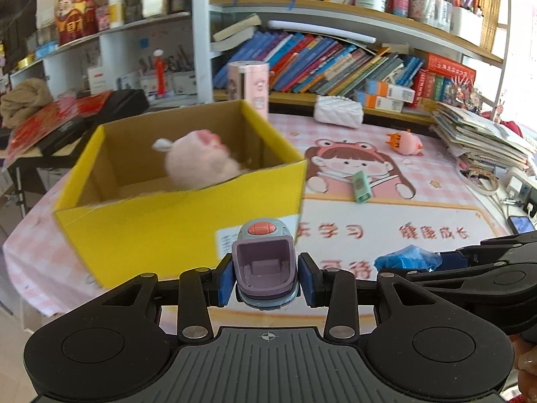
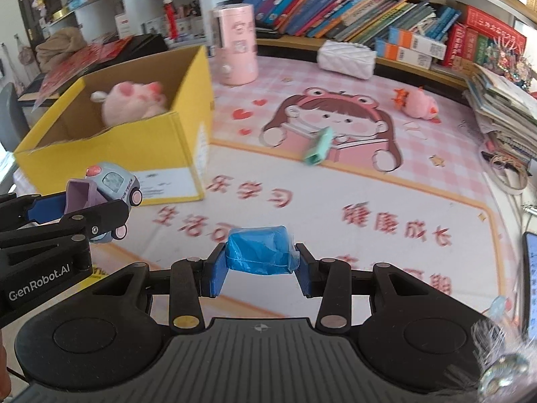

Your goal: Organize objects

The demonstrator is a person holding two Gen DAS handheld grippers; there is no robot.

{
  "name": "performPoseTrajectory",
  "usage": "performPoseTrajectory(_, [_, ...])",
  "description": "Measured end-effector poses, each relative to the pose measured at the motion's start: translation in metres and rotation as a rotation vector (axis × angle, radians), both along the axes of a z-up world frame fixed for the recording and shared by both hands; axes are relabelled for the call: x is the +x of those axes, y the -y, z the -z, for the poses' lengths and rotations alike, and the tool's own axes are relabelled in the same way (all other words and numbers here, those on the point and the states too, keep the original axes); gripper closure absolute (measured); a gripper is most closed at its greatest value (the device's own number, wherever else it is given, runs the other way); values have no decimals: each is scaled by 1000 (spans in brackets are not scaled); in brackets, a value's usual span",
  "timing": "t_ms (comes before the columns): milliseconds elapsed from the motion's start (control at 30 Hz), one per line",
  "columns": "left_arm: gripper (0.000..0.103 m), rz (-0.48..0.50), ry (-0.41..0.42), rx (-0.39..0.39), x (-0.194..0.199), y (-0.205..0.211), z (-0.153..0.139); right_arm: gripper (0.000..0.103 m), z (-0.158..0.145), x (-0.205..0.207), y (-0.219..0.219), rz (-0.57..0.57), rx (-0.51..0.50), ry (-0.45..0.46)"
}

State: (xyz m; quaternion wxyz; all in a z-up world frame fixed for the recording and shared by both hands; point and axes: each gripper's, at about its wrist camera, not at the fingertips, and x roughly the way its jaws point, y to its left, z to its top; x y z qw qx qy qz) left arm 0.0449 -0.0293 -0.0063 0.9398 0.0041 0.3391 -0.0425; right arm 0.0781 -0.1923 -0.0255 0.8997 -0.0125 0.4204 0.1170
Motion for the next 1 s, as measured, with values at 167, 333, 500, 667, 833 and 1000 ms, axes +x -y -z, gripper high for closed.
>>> performPoseTrajectory(167, [65,-17,-4,5,-17,-21,1,64,1,-15,-22,-21,9,-7])
performPoseTrajectory(333, [65,-24,-2,14,-30,-34,0,64,3,-28,-39,-31,19,-13])
performPoseTrajectory(500, [65,-33,6,18,-41,-48,-1,64,4,-37,-53,-43,26,-13])
performPoseTrajectory(667, [65,-56,21,16,-48,-62,-4,64,1,-44,-69,-71,27,-4])
performPoseTrajectory(833, [65,-81,37,10,-55,-76,-6,64,-2,-49,-85,-103,19,8])
performPoseTrajectory(1000, [65,-94,51,3,-58,-85,-8,64,-5,-52,-97,-124,10,19])
